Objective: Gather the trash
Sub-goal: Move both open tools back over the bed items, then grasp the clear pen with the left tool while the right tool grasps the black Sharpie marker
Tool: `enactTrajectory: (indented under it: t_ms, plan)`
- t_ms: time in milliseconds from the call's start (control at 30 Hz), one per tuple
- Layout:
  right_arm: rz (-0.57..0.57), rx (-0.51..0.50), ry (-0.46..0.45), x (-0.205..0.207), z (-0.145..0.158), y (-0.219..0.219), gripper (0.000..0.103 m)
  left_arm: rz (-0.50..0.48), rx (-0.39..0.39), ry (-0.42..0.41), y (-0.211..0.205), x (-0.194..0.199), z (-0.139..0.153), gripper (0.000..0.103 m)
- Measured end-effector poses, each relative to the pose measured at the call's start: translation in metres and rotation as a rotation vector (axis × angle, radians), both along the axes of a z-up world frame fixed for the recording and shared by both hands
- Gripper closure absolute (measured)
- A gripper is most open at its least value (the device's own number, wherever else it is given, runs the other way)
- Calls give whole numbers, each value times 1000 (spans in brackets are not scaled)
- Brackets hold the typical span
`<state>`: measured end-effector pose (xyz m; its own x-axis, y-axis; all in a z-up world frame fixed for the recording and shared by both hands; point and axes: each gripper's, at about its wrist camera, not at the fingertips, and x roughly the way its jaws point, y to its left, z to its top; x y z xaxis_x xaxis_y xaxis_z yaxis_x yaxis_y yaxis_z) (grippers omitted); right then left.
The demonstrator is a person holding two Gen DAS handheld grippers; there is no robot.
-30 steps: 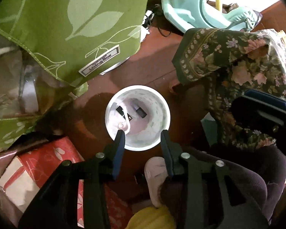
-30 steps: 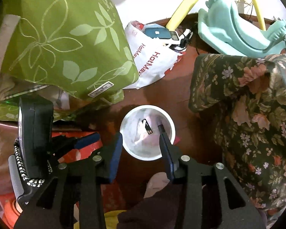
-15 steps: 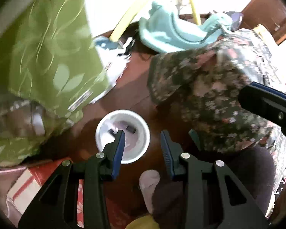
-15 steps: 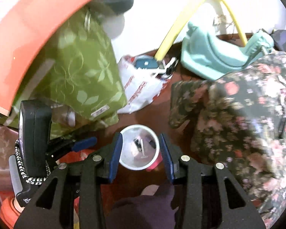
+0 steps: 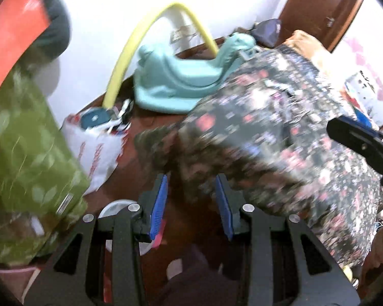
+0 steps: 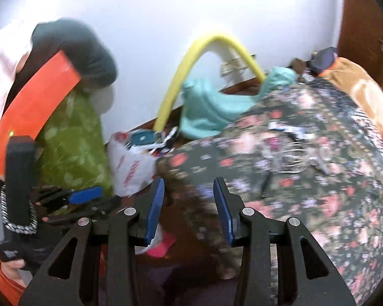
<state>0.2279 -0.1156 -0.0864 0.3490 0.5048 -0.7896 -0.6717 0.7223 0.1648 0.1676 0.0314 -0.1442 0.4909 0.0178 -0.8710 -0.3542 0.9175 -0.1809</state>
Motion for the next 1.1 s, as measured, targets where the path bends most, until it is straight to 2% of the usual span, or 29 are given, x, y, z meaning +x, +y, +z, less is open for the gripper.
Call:
enactTrajectory:
  t_ms: [167,400,500,567,767,900,1100]
  plan:
    - [-81,7,-24,40,2,-49,66,-45,48,-74,-34,40,18,65]
    - [-171,-56,-42,103,-14,-109,66,-86,31,-98,-68,91,16,65]
    - [-174,-98,-39,123,-30,-124,66,-104,107,-77,-83,111,6,65]
    - [-158,-113,-22,135,-42,-127,66,-128,126,-63,-92,124,-4,65]
    - [-92,-132,68,170,-88,-118,66,-190,27,-30,-108,153,-32,60]
    - [-52,-159,70,186,-106,-104,66,-214,-12,-20,-119,164,-43,60]
    - [26,-231,23,200,-125,-82,66,-236,1,12,-127,177,-56,61]
